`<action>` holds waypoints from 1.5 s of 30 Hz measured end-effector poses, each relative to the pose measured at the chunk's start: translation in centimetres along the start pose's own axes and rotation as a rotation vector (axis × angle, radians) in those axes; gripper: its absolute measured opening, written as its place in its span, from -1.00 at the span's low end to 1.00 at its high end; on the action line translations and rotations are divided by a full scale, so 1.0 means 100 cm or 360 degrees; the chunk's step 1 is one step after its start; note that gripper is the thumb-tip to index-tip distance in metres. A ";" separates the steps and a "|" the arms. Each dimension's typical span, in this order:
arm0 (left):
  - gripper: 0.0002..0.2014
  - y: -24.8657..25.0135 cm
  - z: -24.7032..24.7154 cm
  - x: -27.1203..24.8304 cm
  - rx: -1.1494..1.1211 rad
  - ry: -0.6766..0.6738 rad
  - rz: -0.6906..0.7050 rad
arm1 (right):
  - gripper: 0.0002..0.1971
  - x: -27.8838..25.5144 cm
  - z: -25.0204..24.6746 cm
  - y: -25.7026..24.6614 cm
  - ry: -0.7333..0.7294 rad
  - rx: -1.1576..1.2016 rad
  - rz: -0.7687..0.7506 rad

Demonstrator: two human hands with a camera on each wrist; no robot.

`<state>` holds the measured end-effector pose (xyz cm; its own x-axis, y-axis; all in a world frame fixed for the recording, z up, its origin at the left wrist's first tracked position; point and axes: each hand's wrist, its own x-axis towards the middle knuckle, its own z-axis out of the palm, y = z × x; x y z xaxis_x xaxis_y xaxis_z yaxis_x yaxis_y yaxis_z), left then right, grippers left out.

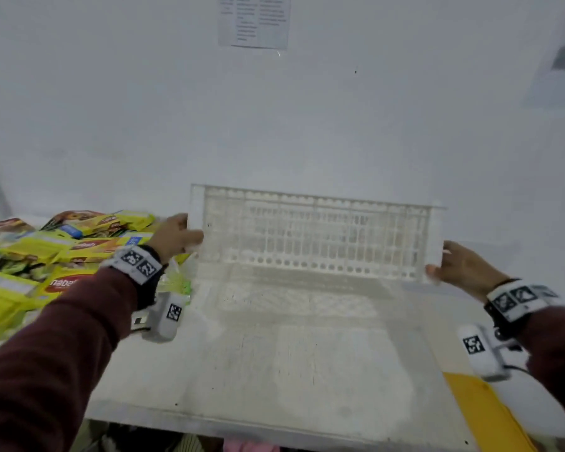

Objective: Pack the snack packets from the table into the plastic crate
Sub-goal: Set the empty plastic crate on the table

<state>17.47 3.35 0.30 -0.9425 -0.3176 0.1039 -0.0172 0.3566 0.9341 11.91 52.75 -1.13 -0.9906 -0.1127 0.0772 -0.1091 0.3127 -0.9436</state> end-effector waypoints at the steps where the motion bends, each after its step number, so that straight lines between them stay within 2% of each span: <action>1: -0.58 -0.008 0.004 -0.008 -0.0018 -0.0036 0.0000 | -0.41 0.001 -0.001 0.011 -0.0043 0.0005 0.0053; 2: -0.43 -0.013 0.008 -0.017 -0.0064 -0.0058 -0.0016 | -0.16 0.000 0.000 0.020 -0.0111 0.0005 0.0084; 3: -0.30 -0.017 0.012 -0.026 -0.0086 -0.0061 -0.0028 | -0.01 -0.001 0.001 0.026 -0.0158 0.0006 0.0120; 4: -0.20 -0.022 0.015 -0.033 -0.0108 -0.0066 -0.0037 | 0.01 -0.002 0.003 0.033 -0.0195 -0.0033 0.0137; 5: -0.15 -0.028 0.017 -0.036 -0.0094 -0.0073 -0.0041 | -0.07 -0.003 0.006 0.038 -0.0213 -0.0059 0.0163; 6: -0.16 -0.033 0.019 -0.040 -0.0049 -0.0090 -0.0055 | -0.16 -0.004 0.007 0.042 -0.0201 -0.0079 0.0173; 8: -0.30 -0.046 0.023 -0.042 0.0075 -0.0079 -0.0083 | -0.20 -0.005 0.011 0.051 -0.0148 -0.0150 0.0152; 11: -0.35 -0.065 0.028 -0.045 0.0206 -0.0089 -0.0095 | -0.10 -0.006 0.017 0.069 -0.0124 -0.0205 0.0160; 21: -0.39 -0.073 0.036 -0.043 0.0395 -0.0011 -0.0046 | -0.16 -0.013 0.026 0.071 -0.0103 -0.0130 0.0161; 25: -0.50 -0.071 0.032 -0.045 0.0538 0.0000 -0.0057 | -0.03 -0.019 0.029 0.065 -0.0190 -0.0129 0.0171; 28: -0.49 -0.072 0.023 -0.048 0.0606 -0.0029 -0.0074 | -0.19 -0.029 0.028 0.063 -0.0192 -0.0261 0.0117; 29: -0.48 -0.071 0.020 -0.051 0.0582 -0.0040 -0.0088 | -0.18 -0.034 0.026 0.063 -0.0202 -0.0282 0.0096; 30: -0.49 -0.071 0.016 -0.054 0.0559 -0.0064 -0.0106 | -0.11 -0.041 0.025 0.063 -0.0239 -0.0302 0.0070; 33: -0.58 -0.070 0.007 -0.068 0.0490 -0.0194 -0.0143 | 0.28 -0.063 0.024 0.062 -0.0380 -0.0412 0.0002; 34: -0.60 -0.070 0.004 -0.073 0.0453 -0.0234 -0.0146 | 0.33 -0.069 0.025 0.063 -0.0424 -0.0432 -0.0003; 38: -0.49 -0.070 -0.006 -0.091 0.0356 -0.0329 -0.0180 | 0.33 -0.090 0.025 0.064 -0.0525 -0.0520 -0.0002; 41: -0.30 -0.075 -0.012 -0.096 0.0439 -0.0400 -0.0211 | 0.30 -0.101 0.024 0.062 -0.0570 -0.0593 0.0022; 45: -0.32 -0.074 -0.016 -0.102 0.0368 -0.0436 -0.0258 | 0.25 -0.110 0.023 0.059 -0.0613 -0.0655 0.0052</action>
<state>27.72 2.48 -7.15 -0.9750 -0.1513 -0.1630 -0.2187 0.5197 0.8259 22.40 53.65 -8.24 -0.9008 -0.4089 -0.1461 -0.1783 0.6552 -0.7341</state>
